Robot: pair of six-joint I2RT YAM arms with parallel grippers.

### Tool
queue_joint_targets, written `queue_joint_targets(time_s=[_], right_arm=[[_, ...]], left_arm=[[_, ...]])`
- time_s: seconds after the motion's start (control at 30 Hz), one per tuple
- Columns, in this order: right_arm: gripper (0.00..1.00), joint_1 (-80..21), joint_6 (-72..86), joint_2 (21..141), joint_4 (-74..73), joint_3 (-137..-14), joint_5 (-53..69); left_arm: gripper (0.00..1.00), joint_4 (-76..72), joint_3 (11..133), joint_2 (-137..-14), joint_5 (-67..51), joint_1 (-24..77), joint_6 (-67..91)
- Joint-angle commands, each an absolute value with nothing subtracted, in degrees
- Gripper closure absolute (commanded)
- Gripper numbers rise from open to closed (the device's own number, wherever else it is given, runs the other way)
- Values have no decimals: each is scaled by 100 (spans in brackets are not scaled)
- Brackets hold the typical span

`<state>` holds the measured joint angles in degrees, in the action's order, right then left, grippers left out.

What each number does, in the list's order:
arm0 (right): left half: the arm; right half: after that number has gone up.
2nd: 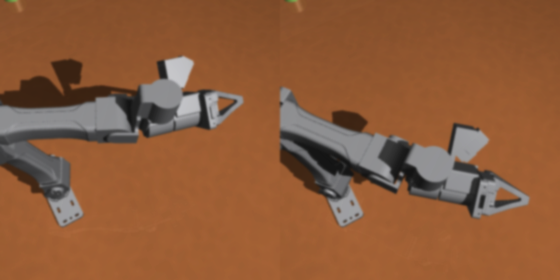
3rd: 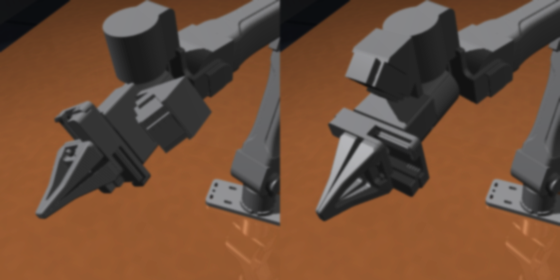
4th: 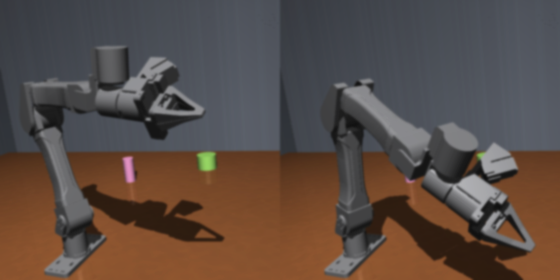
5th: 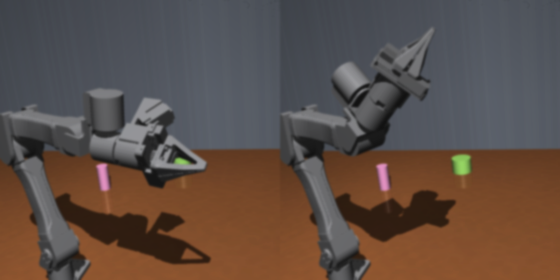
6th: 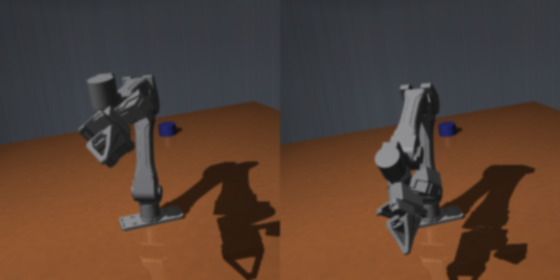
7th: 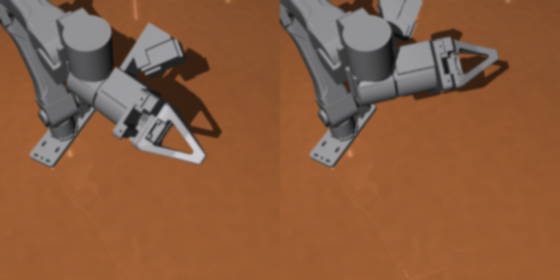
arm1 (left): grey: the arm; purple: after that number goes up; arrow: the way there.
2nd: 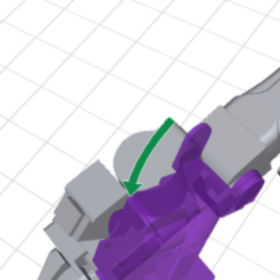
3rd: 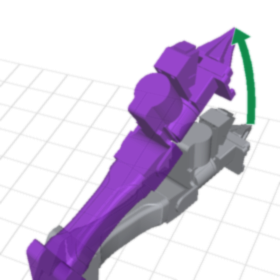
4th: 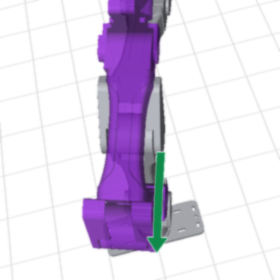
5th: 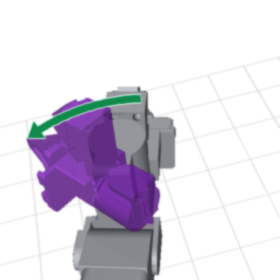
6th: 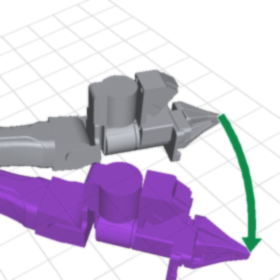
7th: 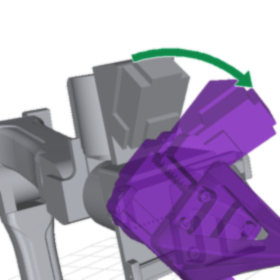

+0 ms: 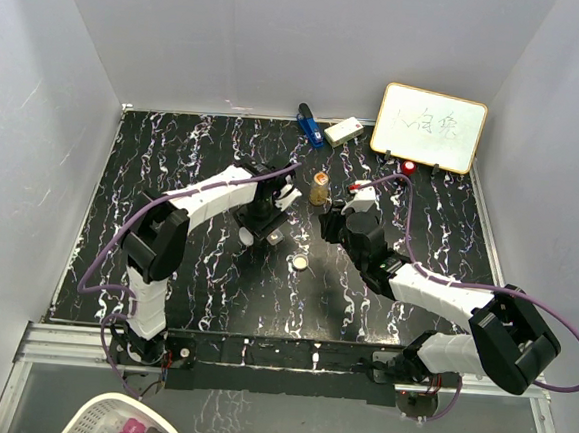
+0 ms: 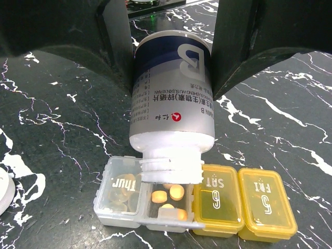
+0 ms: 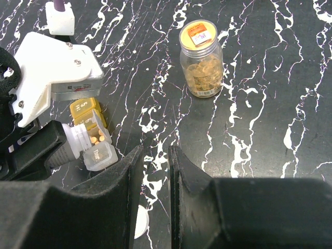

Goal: Sort the pills into containers
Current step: Pour the pill into the pill container.

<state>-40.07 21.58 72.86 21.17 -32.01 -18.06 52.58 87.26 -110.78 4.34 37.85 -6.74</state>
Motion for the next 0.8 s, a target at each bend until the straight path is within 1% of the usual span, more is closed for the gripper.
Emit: queue_joint_targets(time_s=[0.0,0.27,0.5,0.77], right_arm=[[77,-4015,2206,7251,2411,-3190,-1820],[77,-4015,2188,7285,2400,-3225,-1774],[77,-4017,2177,7319,2180,-3212,-1688],[76,-4015,2298,7055,2183,-2545,-1107]], left_arm=[[100,5160,8584,-10557,532,3797,-581],[100,4675,8236,-9988,605,3793,-515],[100,4530,7964,-9560,669,3793,-450],[100,3760,7200,-8602,840,3795,-263]])
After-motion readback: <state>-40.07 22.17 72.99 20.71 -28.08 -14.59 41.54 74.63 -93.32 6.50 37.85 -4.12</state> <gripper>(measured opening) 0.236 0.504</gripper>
